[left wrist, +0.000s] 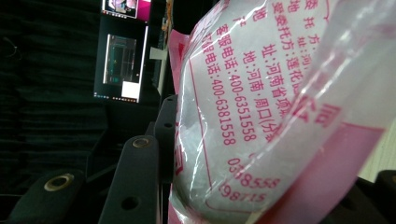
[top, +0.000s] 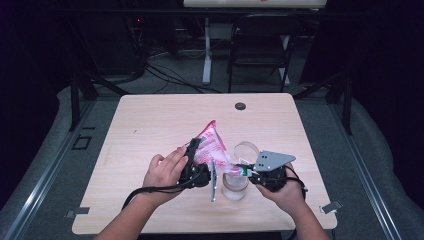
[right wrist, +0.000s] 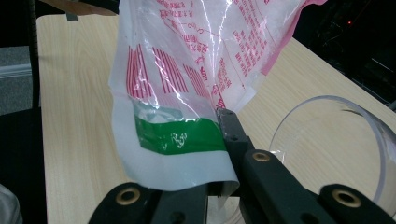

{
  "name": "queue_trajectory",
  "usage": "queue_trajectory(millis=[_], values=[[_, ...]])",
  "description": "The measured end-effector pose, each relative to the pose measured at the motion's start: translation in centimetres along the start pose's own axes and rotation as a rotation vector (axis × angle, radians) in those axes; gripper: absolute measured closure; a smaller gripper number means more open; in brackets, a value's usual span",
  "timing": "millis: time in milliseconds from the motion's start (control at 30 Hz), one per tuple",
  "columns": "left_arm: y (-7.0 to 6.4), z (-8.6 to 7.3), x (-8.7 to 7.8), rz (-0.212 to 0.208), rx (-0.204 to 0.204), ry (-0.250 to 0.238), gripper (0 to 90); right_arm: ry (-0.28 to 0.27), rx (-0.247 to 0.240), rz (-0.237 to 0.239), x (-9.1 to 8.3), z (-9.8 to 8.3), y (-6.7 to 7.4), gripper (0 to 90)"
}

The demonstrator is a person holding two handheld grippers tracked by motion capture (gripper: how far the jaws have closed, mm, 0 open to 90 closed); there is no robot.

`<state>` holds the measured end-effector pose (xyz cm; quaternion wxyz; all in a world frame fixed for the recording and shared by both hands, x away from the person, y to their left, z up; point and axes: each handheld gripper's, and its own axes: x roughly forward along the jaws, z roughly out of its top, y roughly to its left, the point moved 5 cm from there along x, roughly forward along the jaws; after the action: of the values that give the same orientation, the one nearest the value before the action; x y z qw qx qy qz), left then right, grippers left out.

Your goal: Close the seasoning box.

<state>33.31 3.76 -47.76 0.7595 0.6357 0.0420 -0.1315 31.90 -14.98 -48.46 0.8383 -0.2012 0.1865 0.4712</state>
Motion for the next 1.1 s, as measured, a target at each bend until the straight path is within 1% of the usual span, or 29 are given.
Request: queue_trajectory(millis=[67,133,167,1100], values=[[-0.05,-0.02,0.00,-0.004,-0.006,0.001,62.1,0.000,0.000,0.000,0.00,0.00,0.00,90.0],[-0.04,-0.02,-0.02,-0.003,-0.004,0.004,62.1,0.000,0.000,-0.001,0.00,0.00,0.00,90.0],[0.03,0.01,-0.03,0.003,0.004,0.002,62.1,0.000,0.000,0.000,0.00,0.00,0.00,90.0],[0.16,0.13,-0.11,0.007,0.011,0.002,62.1,-0.002,0.004,0.003,0.01,-0.06,-0.04,90.0]])
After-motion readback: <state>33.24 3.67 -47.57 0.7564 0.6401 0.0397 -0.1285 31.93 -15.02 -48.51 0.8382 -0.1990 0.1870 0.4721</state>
